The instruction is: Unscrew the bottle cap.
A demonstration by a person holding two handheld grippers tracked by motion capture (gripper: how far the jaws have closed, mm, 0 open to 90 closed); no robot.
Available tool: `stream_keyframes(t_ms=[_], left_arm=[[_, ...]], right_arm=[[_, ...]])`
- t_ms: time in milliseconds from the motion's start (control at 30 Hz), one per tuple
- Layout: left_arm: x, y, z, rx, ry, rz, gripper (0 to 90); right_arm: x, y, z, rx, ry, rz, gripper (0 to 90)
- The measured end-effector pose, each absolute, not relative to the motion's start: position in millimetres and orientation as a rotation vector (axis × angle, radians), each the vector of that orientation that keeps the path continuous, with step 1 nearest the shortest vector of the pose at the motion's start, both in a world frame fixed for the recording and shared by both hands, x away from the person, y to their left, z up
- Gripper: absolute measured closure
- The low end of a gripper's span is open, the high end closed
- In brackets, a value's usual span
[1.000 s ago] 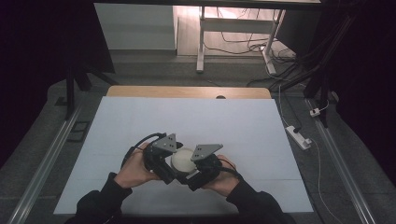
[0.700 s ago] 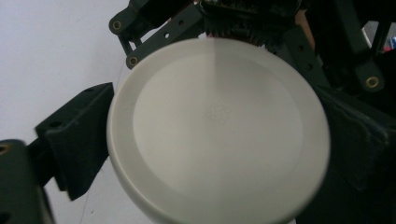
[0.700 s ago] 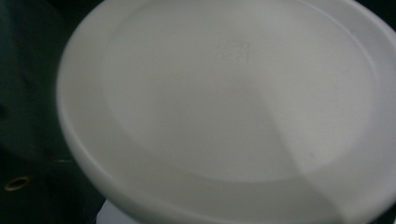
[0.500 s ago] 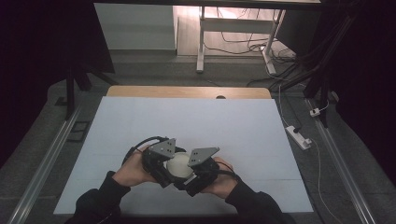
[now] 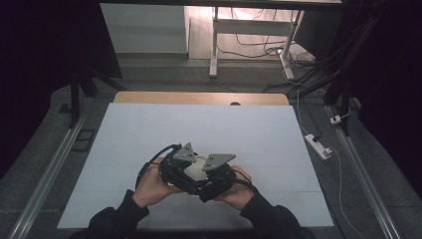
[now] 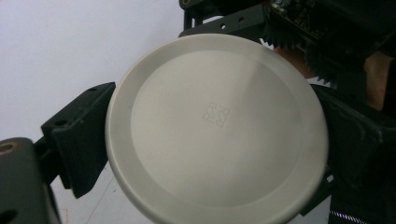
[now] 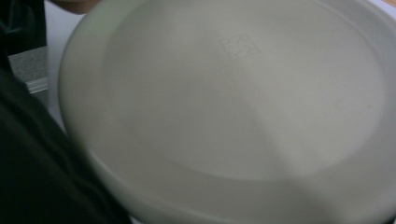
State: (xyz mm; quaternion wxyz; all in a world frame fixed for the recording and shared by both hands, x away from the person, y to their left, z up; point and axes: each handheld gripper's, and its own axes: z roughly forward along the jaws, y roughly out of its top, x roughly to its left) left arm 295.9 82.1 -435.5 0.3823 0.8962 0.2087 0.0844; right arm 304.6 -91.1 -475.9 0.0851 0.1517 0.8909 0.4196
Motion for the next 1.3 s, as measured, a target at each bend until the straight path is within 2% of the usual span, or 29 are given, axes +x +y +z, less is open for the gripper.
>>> stream_keyframes(t_ms=[1300], left_arm=[[290, 102, -419, 2.195, 0.611, 0.248, 7.8]], right_arm=[[312, -99, -476, 0.512, 2.628, 1.256, 6.7]])
